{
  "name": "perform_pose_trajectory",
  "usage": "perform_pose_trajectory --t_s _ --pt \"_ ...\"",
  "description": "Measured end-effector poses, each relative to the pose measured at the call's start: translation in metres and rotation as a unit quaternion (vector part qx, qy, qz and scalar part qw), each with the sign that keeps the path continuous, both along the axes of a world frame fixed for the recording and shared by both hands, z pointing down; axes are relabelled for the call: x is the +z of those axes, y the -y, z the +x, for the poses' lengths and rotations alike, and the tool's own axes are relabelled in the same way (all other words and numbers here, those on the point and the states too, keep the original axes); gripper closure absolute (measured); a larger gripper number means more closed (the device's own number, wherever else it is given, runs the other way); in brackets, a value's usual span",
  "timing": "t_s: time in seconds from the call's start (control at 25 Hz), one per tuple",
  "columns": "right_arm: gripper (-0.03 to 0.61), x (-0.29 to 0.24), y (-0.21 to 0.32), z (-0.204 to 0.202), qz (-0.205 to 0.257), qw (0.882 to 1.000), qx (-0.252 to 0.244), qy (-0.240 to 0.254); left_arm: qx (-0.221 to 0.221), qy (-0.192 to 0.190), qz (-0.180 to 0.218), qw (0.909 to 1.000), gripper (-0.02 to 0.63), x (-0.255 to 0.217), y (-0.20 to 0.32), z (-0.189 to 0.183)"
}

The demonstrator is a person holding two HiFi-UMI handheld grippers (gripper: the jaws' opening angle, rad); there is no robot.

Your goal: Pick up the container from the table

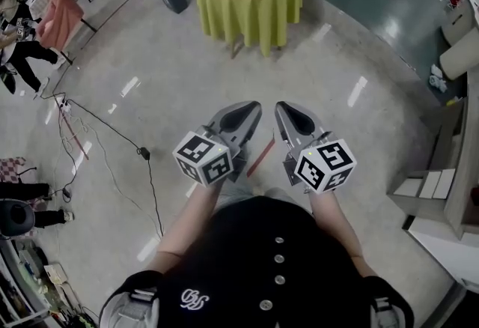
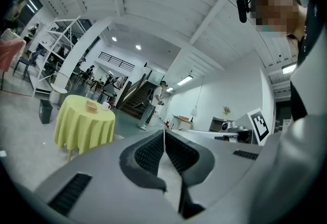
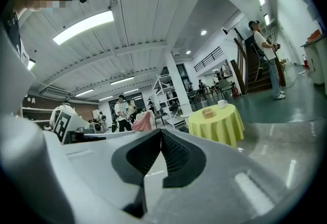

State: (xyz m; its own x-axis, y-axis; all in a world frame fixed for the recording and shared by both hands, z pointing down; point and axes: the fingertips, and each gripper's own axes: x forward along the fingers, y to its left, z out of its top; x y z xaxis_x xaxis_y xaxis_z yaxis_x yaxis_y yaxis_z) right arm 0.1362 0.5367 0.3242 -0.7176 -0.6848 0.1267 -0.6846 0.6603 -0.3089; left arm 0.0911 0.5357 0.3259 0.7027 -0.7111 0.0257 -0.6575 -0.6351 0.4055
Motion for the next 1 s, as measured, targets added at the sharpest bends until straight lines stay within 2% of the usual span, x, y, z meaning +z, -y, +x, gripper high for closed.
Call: perform_pose_trajectory --t_s 0.36,0.68,1.0 --pt "0.575 0.012 0.111 -0.027 -0.020 0.999 0.034 -0.005 0.026 -0.010 -0.019 0.9994 0.595 0.010 0.102 -0.036" --pt "0.575 0.002 0.201 -0.075 -0.018 0.999 0.046 -0.008 0.055 -0.009 -0.012 0.9984 0.595 -0.004 0.194 -0.074" --pt "0.575 0.002 0.261 -0.108 -0.016 0.999 0.052 0.002 0.065 -0.012 -0.020 0.9976 0.595 0.003 0.251 -0.107"
